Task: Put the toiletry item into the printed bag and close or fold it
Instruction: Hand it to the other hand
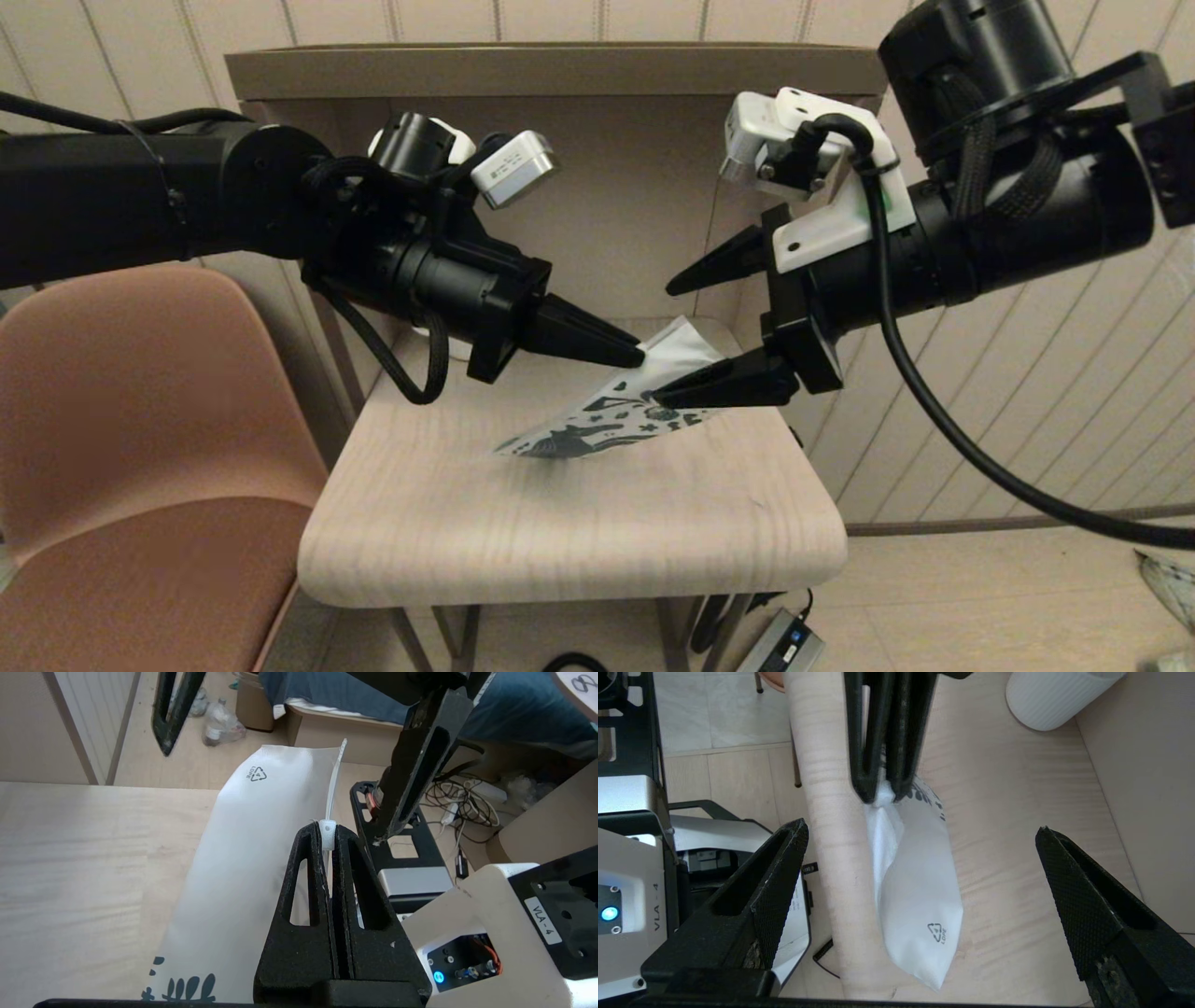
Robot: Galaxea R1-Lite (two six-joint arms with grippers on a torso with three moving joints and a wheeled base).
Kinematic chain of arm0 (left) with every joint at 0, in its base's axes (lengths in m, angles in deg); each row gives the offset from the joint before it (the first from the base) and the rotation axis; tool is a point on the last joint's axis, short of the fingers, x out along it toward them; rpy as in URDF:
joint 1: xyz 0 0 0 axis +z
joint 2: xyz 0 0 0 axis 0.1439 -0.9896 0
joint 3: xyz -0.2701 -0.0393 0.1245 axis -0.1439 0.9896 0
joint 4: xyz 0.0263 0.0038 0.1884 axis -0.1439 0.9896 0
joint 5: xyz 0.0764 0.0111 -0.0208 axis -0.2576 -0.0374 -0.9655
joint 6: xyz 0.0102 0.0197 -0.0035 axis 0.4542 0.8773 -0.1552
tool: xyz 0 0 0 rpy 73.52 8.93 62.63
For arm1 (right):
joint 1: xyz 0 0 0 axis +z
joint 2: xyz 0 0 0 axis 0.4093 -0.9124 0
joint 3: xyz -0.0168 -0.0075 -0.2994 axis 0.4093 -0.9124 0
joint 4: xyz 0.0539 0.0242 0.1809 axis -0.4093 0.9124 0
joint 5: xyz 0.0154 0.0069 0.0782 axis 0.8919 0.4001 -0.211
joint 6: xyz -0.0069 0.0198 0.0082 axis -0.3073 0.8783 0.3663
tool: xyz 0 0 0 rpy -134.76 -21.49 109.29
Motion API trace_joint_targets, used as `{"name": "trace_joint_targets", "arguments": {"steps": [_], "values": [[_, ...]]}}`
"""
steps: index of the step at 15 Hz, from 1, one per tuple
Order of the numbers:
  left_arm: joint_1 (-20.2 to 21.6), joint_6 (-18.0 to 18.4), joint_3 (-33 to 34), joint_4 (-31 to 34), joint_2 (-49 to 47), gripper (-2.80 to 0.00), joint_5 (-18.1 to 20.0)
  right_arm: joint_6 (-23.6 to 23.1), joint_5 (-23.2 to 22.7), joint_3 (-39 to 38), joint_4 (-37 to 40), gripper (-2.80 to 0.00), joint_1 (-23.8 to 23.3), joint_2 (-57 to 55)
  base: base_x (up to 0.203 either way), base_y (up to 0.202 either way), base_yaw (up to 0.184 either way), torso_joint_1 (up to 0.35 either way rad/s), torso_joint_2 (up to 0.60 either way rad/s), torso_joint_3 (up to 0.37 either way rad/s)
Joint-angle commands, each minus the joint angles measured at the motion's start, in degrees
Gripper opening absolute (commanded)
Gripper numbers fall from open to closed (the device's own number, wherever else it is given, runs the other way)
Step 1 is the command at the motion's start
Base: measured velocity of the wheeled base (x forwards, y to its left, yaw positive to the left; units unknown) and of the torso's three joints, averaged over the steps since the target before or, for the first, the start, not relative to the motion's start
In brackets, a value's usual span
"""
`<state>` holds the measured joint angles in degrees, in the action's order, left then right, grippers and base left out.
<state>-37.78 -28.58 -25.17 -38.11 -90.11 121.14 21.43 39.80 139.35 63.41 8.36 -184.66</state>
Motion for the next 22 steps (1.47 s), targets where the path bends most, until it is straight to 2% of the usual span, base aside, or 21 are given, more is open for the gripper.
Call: {"name": "trace_joint_targets", "arguments": {"steps": [1,4,5,7,22], "values": [[0.16,0.19,0.01,0.19,-0.07,-2.8,0.37,-0.21,-0.19,0.11,0.24,0.0,0.08,-0.25,0.0,0.0,0.0,0.0,0.0,0.0],[0.16,0.22,-0.01,0.1,-0.07,-2.8,0.37,-0.17,-0.27,0.0,0.32,0.0,0.0,-0.21,0.0,0.0,0.0,0.0,0.0,0.0],[0.16,0.15,-0.08,0.1,-0.07,-2.8,0.39,-0.21,-0.27,-0.06,1.07,-2.8,-0.07,-0.1,0.0,0.0,0.0,0.0,0.0,0.0],[0.16,0.2,0.01,0.18,-0.03,-2.8,0.42,-0.21,-0.19,0.29,3.05,-2.8,-0.09,0.01,0.0,0.0,0.0,0.0,0.0,0.0],[0.77,0.15,0.45,0.71,-0.47,-2.8,0.54,-0.12,-0.72,0.26,3.05,-2.8,0.7,0.36,0.0,0.0,0.0,0.0,0.0,0.0]]}}
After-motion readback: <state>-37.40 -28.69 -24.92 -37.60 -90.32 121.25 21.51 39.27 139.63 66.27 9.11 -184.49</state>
